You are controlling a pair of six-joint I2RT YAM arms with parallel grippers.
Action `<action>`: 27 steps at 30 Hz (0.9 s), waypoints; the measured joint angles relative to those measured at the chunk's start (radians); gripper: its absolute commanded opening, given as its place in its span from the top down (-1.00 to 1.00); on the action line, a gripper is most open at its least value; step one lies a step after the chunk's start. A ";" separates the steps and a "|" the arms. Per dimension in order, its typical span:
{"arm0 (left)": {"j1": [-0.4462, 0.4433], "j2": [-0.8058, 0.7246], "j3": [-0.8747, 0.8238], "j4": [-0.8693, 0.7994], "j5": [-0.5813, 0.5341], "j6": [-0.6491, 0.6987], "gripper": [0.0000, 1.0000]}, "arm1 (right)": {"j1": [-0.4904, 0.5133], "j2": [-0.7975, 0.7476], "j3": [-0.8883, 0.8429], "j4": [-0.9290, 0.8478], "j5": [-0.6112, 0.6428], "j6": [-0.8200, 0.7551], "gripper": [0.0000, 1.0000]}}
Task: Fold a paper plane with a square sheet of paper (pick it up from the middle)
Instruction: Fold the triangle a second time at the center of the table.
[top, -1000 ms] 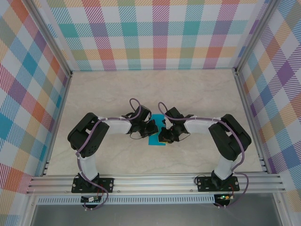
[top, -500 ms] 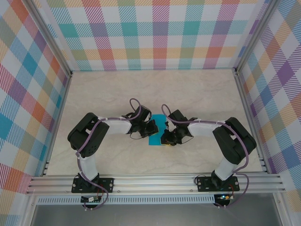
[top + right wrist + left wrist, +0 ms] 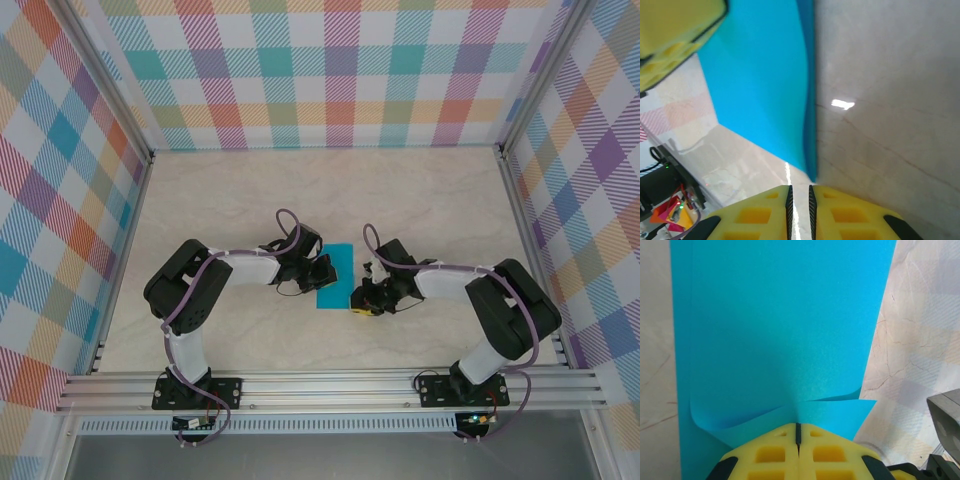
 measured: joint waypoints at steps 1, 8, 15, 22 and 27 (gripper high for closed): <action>0.000 0.000 0.000 0.000 0.000 0.000 1.00 | 0.000 -0.004 0.003 0.005 -0.008 0.008 0.64; 0.000 0.000 0.000 0.000 0.000 0.000 1.00 | 0.001 0.053 0.100 0.029 -0.028 0.039 0.66; 0.000 0.000 0.000 0.000 0.000 0.000 1.00 | -0.002 0.157 0.124 0.026 -0.024 0.040 0.69; 0.000 0.000 0.000 0.000 -0.001 0.000 1.00 | -0.002 0.122 0.087 0.032 -0.002 0.025 0.68; 0.000 0.000 0.000 0.000 -0.001 0.000 1.00 | -0.002 0.071 0.038 0.026 0.008 0.025 0.67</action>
